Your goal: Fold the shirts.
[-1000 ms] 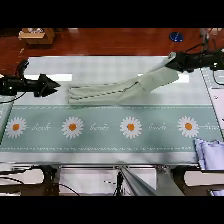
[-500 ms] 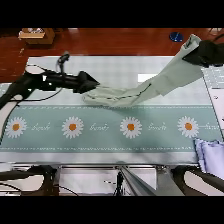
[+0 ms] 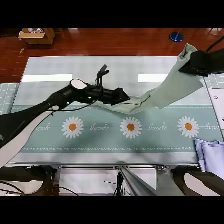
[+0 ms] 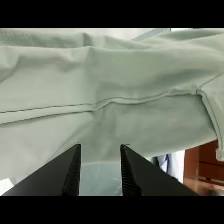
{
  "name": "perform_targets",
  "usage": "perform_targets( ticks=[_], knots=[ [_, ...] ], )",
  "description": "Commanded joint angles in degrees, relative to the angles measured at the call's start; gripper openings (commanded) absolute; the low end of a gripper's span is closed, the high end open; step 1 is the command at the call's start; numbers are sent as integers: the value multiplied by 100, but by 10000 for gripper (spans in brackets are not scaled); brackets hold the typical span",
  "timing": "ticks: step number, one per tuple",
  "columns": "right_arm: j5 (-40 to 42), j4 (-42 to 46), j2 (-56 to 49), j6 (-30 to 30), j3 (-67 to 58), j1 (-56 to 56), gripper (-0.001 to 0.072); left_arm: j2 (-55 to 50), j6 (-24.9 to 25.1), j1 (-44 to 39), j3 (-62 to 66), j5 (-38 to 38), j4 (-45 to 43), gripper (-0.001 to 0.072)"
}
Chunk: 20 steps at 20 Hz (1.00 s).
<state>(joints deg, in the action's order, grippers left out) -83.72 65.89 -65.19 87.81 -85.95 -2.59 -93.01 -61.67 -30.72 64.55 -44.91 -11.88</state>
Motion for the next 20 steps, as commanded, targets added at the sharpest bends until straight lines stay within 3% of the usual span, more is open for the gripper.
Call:
perform_targets(
  ticks=[1, 5, 9, 10, 11, 15, 20],
  knots=[
    [-55, 256, 13, 223, -4, 170, 30, -332, 431, -168, 4, -35, 850, 327],
    [-70, 260, 13, 223, -4, 170, 30, -584, 710, -278, 7, -223, 1690, 327],
    [-68, 323, 13, 219, -4, 170, 30, -809, 719, -577, 7, -225, 1797, 324],
    [-68, 372, 13, 219, -4, 170, 30, -872, 699, -678, 7, -221, 1812, 210],
    [-66, 380, 13, 216, -4, 170, 30, -949, 699, -778, 7, -219, 1902, 47],
    [-72, 365, 13, 216, -4, 170, 30, -1408, 702, -1189, 122, -234, 2813, 26],
    [-74, 365, 13, 216, -4, 170, 30, -1731, 702, -1272, 743, -455, 2844, 25]
  ],
)
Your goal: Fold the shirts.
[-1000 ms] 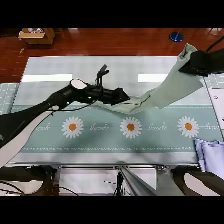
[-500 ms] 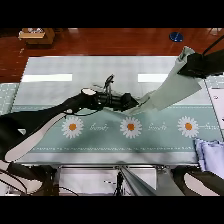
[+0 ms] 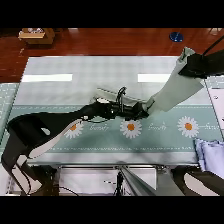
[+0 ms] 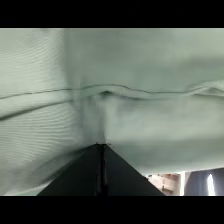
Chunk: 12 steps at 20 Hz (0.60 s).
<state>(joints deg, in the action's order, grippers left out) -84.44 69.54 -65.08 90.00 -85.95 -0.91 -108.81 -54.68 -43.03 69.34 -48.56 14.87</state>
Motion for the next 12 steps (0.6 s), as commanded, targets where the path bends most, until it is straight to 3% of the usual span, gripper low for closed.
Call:
perform_targets(
  ticks=[1, 6, 12],
  knots=[
    [-4, 0, 4, -2, -4, 2, 30, -122, 2, 63, 286, -81, 166, 24],
    [2, -103, 4, -11, -4, 7, 30, 551, -109, 1235, -85, -151, -1082, 22],
    [411, -306, -195, -129, 2, 420, 30, 2691, -109, 3357, -1659, -144, -2684, 23]
  ],
)
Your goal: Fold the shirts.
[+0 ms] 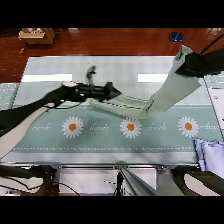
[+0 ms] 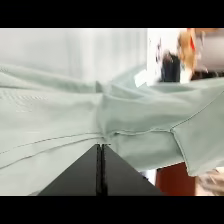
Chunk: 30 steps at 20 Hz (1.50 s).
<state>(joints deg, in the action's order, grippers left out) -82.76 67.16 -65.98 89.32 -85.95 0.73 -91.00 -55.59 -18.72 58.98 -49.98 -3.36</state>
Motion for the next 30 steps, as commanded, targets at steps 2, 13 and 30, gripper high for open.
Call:
perform_targets(
  ticks=[2, 13, 30],
  knots=[
    [509, -57, -337, -61, 2, 828, 30, 1694, -164, 1746, -946, -92, -1327, 23],
    [3217, -85, -2656, 568, 2, 3202, 31, 4461, -667, 5088, -1023, -1668, -1917, 24],
    [101, 2430, -1281, 579, 201, 1134, 490, 4533, -664, 4951, -1025, -1652, -2028, 26]
  ],
)
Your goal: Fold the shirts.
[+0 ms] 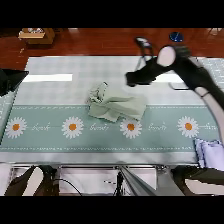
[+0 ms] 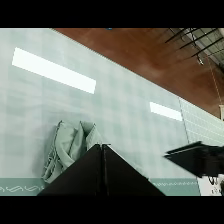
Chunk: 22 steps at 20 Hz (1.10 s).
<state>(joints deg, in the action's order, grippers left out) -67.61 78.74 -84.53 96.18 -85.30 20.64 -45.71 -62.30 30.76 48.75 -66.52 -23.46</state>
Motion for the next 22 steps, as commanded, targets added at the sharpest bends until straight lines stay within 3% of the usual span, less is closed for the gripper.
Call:
perform_targets(
  ticks=[1, 4, 10, 13, 18, 19, 20, 21, 22],
  knots=[
    [-1451, 1056, 758, -114, 461, -1320, 492, 4, 7, 2, -2, 2, -15, 26],
    [-898, -675, 1169, -297, 1832, -2369, 579, 4, 7, 2, -2, -2, -15, 27],
    [1453, -3956, 1292, -1252, 4310, -2391, 584, 4, 4, 2, -2, 0, -13, 26],
    [2470, -4304, 1263, -1283, 4723, -1884, 582, 4, 2, 2, -2, -2, -13, 27],
    [3213, -4806, 605, -1248, 4732, -1235, 579, 4, 2, 2, -2, -2, -13, 27],
    [3348, -4948, 516, -1294, 4732, -1158, 536, 4, 2, 2, -2, -2, -13, 26],
    [3480, -5097, 487, -1360, 4725, -1110, 342, 4, 2, 4, -2, -2, -13, 26],
    [3473, -5300, 505, -1464, 4686, -1119, 62, 4, 4, 2, -2, -2, -13, 26],
    [3344, -5451, 588, -1685, 4579, -1191, 31, 4, 4, 2, -2, 0, -13, 27]
  ],
)
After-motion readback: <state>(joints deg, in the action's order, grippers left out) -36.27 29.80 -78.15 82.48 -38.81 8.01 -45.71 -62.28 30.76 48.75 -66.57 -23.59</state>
